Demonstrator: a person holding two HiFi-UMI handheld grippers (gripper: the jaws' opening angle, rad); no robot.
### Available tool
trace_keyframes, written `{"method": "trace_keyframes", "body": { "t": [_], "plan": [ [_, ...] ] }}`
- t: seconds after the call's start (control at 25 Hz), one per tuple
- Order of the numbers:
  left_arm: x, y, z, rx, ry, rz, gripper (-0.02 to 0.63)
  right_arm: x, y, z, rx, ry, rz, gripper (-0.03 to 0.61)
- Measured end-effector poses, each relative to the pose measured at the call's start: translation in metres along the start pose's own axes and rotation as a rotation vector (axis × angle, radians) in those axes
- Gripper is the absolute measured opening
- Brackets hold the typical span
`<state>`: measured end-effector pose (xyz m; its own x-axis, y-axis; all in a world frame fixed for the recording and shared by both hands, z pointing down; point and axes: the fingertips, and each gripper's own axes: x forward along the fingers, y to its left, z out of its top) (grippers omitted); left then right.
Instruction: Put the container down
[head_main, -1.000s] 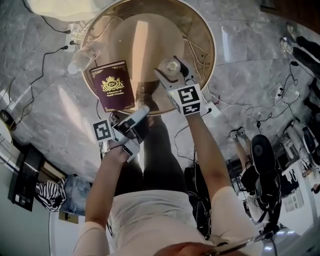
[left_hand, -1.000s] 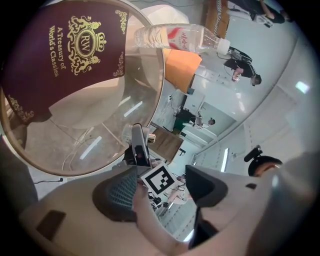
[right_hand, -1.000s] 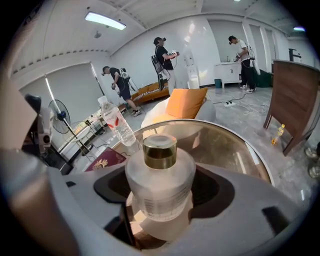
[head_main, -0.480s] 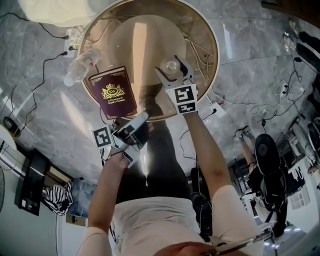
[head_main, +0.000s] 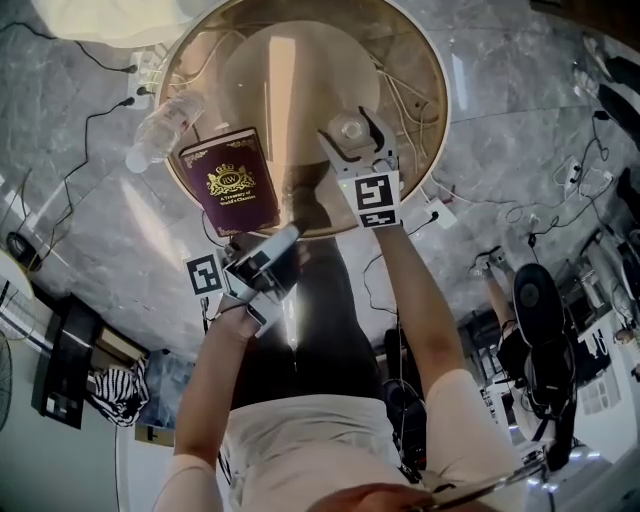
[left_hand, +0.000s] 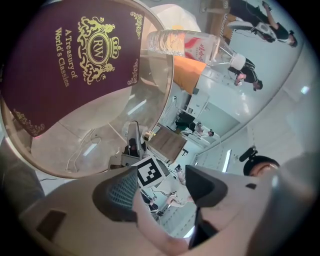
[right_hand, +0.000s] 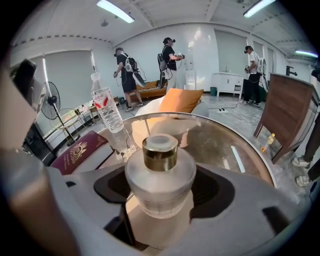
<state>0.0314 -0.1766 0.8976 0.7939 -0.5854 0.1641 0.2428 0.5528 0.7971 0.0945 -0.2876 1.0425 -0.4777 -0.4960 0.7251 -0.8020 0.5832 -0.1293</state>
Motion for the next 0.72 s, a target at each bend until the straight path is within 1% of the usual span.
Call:
{"method": "trace_keyframes", "body": {
  "t": [0.2, 0.32, 0.52, 0.72],
  "plan": [
    [-0.008, 0.003, 0.005, -0.007, -0.002, 0.0, 0.296, -0.004, 0.001, -0.01, 0.018, 0.003, -0.037, 0.334],
    [-0.011, 0.005, 0.008, -0.005, -0.002, 0.001, 0.296, -0.006, 0.002, -0.016, 0.01, 0.006, -0.057, 0.334],
    [-0.016, 0.009, 0.01, 0.004, -0.004, 0.002, 0.296, -0.006, 0.005, -0.019, -0.035, 0.003, -0.066, 0.335],
    [-0.018, 0.009, 0.004, 0.011, 0.0, 0.01, 0.296, -0.005, 0.008, -0.024, -0.074, 0.033, -0.056, 0.337]
  ]
}}
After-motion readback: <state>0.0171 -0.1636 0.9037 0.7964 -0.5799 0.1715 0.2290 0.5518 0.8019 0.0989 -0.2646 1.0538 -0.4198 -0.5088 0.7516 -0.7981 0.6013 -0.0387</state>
